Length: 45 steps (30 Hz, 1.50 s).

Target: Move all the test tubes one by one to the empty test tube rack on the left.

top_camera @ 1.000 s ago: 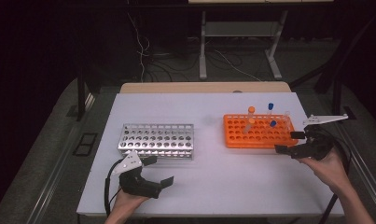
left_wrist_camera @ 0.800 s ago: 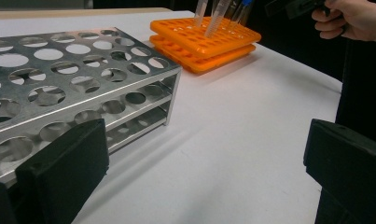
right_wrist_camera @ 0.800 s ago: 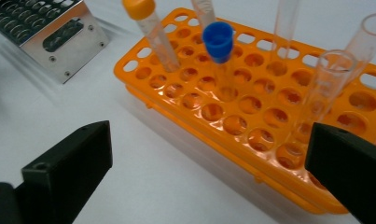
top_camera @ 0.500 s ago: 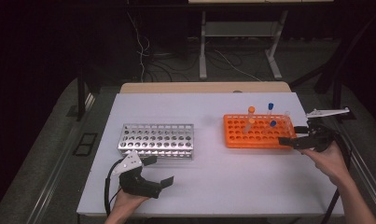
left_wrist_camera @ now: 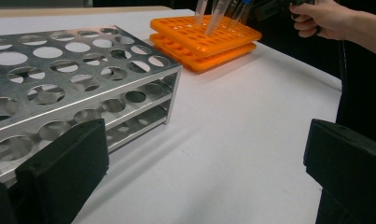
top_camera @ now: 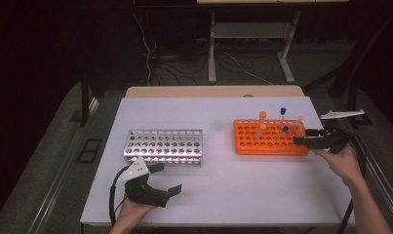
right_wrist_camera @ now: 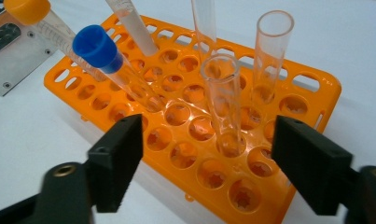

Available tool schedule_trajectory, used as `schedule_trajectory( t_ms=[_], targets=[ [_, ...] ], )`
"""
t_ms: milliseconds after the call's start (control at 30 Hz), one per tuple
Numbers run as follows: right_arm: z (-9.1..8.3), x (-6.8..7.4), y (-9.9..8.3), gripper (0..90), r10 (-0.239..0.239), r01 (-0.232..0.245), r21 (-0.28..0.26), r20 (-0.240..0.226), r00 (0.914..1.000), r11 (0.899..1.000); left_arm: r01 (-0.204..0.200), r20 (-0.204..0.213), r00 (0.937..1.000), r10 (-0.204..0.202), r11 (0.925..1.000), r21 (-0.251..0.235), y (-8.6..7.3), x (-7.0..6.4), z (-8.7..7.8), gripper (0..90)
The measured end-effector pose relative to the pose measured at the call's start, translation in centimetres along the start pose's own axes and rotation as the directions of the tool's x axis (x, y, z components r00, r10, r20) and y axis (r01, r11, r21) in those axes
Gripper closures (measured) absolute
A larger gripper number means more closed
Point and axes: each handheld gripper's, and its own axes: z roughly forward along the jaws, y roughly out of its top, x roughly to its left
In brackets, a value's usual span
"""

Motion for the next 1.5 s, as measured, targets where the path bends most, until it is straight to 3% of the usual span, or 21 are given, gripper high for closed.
schedule_trajectory(
  t_ms=[267,500,633,767,1100,1267,1500],
  targets=[
    [0.5,-0.6,0.0,43.0,-0.014,0.014,-0.016,0.013,0.9998,1.0,-0.003,-0.001,1.0,0.003,1.0,0.004,0.0,0.0,0.0,0.0],
    [1.6,-0.5,0.0,56.4,-0.031,0.031,0.006,0.023,0.9992,0.999,-0.003,-0.002,1.0,0.003,1.0,0.005,0.0,0.1,0.0,0.0],
    [1.9,-0.4,0.0,68.8,-0.044,0.043,0.015,0.053,0.9976,0.999,-0.002,-0.003,1.0,0.002,1.0,0.005,0.0,0.1,0.0,0.0],
    [1.9,-0.3,-0.2,74.5,-0.058,0.057,0.012,0.1,0.9933,0.998,-0.003,-0.004,1.0,0.003,1.0,0.005,0.0,0.1,0.0,0.0],
    [0.8,0.1,0.1,74.9,-0.069,0.07,-0.013,0.104,0.9922,0.997,0.0,-0.001,1.0,0.0,1.0,0.01,0.0,0.1,0.1,0.0],
    [-0.4,0.6,0.9,74.9,-0.089,0.092,-0.02,0.123,0.9884,0.996,0.002,0.001,1.0,-0.002,1.0,0.009,0.0,0.0,0.1,0.0],
    [-2.4,1.7,1.8,75.0,-0.105,0.107,-0.019,0.103,0.9892,0.994,0.003,0.003,1.0,-0.003,0.9998,0.022,0.0,0.0,0.0,0.0]
  ],
)
